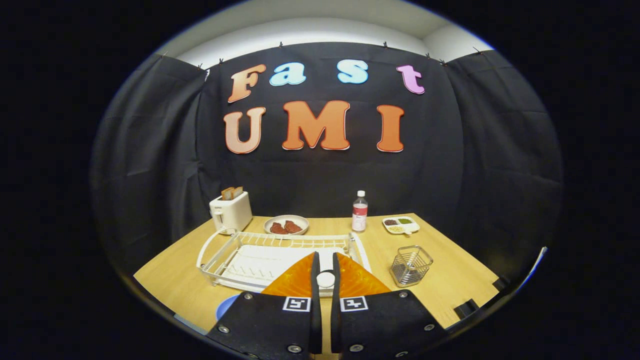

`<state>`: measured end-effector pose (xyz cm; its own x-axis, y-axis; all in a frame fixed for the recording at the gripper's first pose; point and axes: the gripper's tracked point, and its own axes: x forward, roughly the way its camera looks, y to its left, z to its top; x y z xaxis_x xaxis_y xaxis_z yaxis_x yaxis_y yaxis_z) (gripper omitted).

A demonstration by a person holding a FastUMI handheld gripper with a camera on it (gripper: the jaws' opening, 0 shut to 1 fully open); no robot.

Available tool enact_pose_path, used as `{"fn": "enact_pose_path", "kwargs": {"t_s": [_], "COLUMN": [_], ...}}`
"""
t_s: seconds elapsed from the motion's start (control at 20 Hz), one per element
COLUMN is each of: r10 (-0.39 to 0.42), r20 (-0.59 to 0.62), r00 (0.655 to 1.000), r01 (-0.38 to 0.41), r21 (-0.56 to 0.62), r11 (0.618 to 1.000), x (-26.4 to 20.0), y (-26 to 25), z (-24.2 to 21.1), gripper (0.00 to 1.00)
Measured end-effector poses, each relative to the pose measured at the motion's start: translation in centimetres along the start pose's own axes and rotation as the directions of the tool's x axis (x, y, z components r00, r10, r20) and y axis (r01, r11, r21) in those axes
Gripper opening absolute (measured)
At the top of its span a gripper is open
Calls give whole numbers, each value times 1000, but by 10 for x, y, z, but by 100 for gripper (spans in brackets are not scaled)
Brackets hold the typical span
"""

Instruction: Take the plate from the dish rack, then take the spoon from the basket and place it into the plate.

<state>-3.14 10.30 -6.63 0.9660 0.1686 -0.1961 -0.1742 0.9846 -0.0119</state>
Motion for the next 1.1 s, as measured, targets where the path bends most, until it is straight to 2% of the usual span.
{"fn": "enact_pose_path", "kwargs": {"t_s": [0.25, 0.55, 0.8, 1.1], "r10": [112, 223, 270, 290], "r20": [-29, -91, -133, -157], "r00": [993, 971, 954, 944], "r01": [-112, -221, -270, -291], "r21": [-5, 32, 17, 20], "r11": [994, 975, 963, 957], "x": [-12, -8, 1, 9], "y": [62, 109, 121, 123], "z": [-17, -60, -97, -116], "gripper": [7, 7, 7, 9]}}
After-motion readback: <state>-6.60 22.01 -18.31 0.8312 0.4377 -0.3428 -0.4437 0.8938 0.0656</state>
